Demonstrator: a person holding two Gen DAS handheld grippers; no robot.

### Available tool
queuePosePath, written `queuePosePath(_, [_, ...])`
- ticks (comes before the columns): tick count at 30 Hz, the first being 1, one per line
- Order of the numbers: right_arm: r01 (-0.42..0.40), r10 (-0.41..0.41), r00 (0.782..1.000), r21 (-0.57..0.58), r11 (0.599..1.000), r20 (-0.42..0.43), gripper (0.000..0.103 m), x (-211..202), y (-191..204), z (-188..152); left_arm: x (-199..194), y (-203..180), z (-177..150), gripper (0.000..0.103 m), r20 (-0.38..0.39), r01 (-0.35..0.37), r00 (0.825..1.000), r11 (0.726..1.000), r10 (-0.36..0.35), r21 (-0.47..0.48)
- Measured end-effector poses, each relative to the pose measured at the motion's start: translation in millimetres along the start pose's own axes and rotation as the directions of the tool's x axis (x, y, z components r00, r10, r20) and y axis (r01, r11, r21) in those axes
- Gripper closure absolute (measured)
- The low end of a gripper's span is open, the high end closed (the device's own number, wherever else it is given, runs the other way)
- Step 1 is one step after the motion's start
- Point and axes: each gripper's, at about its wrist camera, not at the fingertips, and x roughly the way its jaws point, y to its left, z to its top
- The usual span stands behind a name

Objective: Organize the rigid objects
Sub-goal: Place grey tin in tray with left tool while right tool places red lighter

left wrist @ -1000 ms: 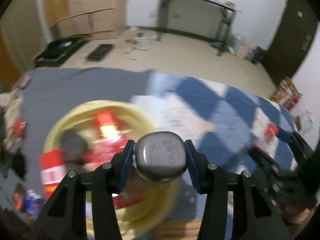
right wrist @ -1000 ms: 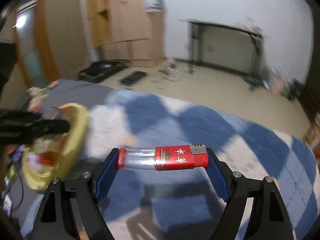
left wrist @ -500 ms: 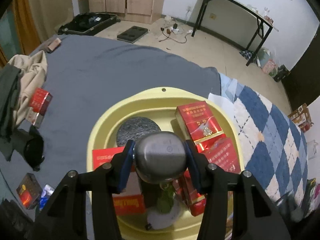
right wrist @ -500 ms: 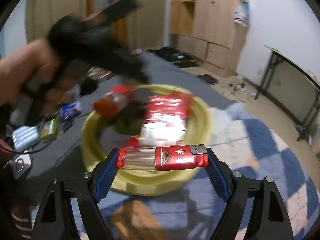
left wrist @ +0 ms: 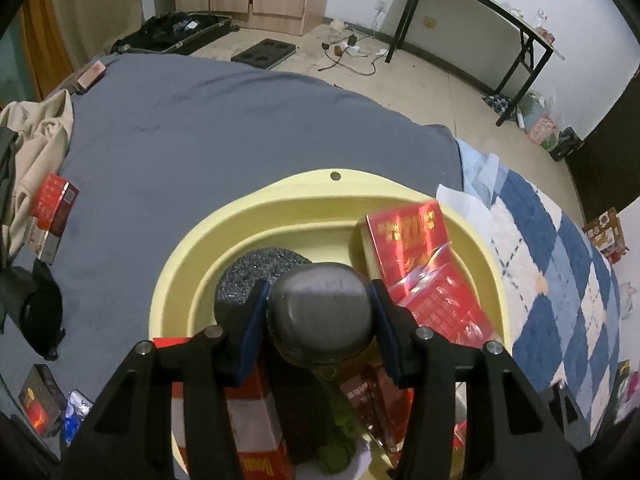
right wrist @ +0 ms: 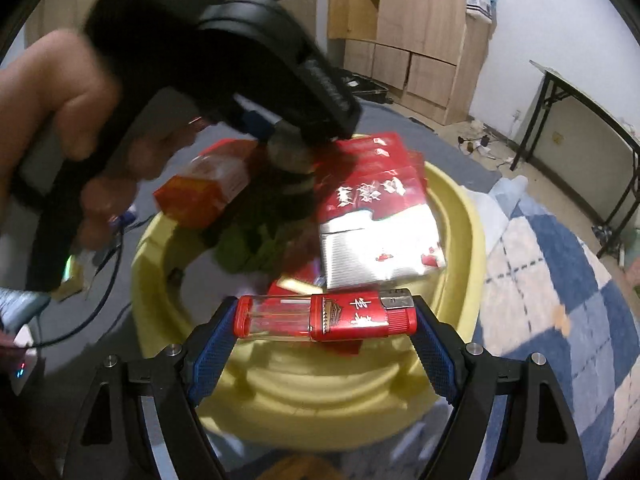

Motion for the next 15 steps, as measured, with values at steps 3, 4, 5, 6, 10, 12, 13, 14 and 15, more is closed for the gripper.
queuePosePath(3, [0.005, -0.005, 1.000, -0.009, 1.000, -0.008, 0.021, 13.0, -0.8, 3.0, 0.7, 1.9, 0.2, 0.051, 0.007, 0.010, 1.000, 1.000, -0.010, -0.005])
queuePosePath(4, [-0.007, 0.007, 1.000, -0.003, 1.000, -0.003, 0.021, 16.5, -0.9, 3.0, 0.6, 3.0, 1.2, 0.051, 0.006, 0.013, 1.000, 1.000, -0.013, -0.005])
queuePosePath(5, [-0.007, 0.007, 1.000, 0.001, 1.000, 0.002, 0.021, 17.8, -1.6, 2.7, 0.3, 3.7, 1.6, 0.051, 0.006, 0.017, 1.000, 1.000, -0.017, -0.010])
queuePosePath(6, [-0.005, 0.005, 1.000, 0.004, 1.000, 0.006, 0.021, 19.2, -1.0, 3.4, 0.3, 4.9, 2.0, 0.051, 0.005, 0.022, 1.000, 1.000, -0.022, -0.017])
queuePosePath(10, [-0.021, 0.020, 1.000, 0.016, 1.000, 0.017, 0.020, 22.9, 0.6, 3.9, -4.7, 7.2, 1.2, 0.026, 0.023, 0.010, 1.000, 0.999, -0.009, -0.032])
queuePosePath(12, [-0.029, 0.029, 0.999, 0.006, 1.000, 0.021, 0.018, 24.1, 3.1, 3.8, -14.6, 7.6, 1.2, 0.009, 0.069, 0.016, 0.998, 0.999, -0.012, -0.046])
queuePosePath(13, [-0.033, 0.033, 0.999, 0.004, 0.999, 0.025, 0.015, 23.5, 3.7, 3.8, -19.4, 7.8, 1.9, 0.007, 0.087, 0.015, 0.996, 0.998, -0.010, -0.056])
queuePosePath(14, [-0.037, 0.037, 0.999, 0.002, 0.999, 0.030, 0.009, 22.0, 5.0, 3.1, -24.5, 8.6, 3.0, 0.006, 0.098, 0.021, 0.995, 0.997, -0.014, -0.068])
queuePosePath(15, [-0.040, 0.040, 0.998, 0.004, 0.999, 0.039, 0.007, 20.0, 5.6, 3.0, -32.1, 8.6, 4.4, 0.003, 0.109, 0.031, 0.994, 0.996, -0.022, -0.078])
